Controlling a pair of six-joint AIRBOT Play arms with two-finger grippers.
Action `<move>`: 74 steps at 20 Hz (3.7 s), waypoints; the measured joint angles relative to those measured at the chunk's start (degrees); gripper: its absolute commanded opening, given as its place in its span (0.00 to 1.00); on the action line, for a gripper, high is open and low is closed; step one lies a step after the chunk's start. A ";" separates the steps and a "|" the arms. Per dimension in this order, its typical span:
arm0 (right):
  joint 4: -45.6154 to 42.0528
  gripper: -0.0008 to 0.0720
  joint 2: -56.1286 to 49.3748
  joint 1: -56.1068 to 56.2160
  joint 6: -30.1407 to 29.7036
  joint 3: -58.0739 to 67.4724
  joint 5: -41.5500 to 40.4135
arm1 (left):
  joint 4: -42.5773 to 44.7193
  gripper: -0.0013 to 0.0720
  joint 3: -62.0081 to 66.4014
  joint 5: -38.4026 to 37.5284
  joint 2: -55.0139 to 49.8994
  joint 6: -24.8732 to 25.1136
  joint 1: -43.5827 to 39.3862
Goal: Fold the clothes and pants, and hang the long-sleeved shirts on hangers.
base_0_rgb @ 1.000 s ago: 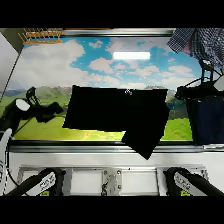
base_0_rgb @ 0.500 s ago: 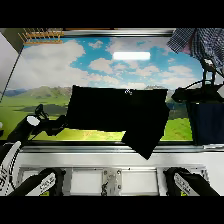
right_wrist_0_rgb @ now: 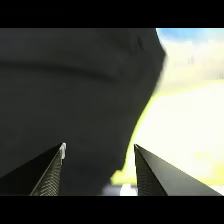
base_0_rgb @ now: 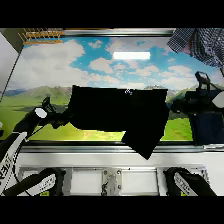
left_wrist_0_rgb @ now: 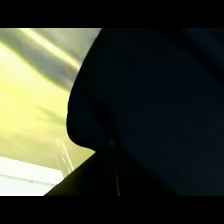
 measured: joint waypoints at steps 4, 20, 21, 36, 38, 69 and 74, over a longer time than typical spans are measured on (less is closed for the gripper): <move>3.78 0.65 1.77 -6.47 -0.72 -15.45 0.72 | 0.61 0.03 -4.02 -0.76 6.34 0.90 -0.09; 18.14 0.03 -1.36 2.21 -4.42 -33.18 -14.19 | 0.81 0.03 -7.98 0.02 12.20 1.49 -0.09; 18.16 0.03 -1.33 2.54 -4.79 -32.96 -14.21 | 0.83 0.03 -7.98 -0.31 12.22 1.49 -0.02; 5.95 0.03 7.21 -2.97 -6.21 -14.27 2.84 | 10.58 0.03 -6.10 -21.92 24.96 5.01 6.86; 6.23 0.03 4.42 -2.99 -6.23 -11.26 2.21 | 10.58 0.03 -3.08 -21.42 21.18 5.20 6.36; 23.89 1.00 -31.93 -10.97 -20.94 10.80 -7.10 | -2.21 0.03 29.49 -18.95 -9.49 7.61 -1.18; 27.36 1.00 -38.99 -11.89 -26.27 10.99 -3.13 | -2.62 0.03 23.06 -15.98 -8.50 7.80 -10.38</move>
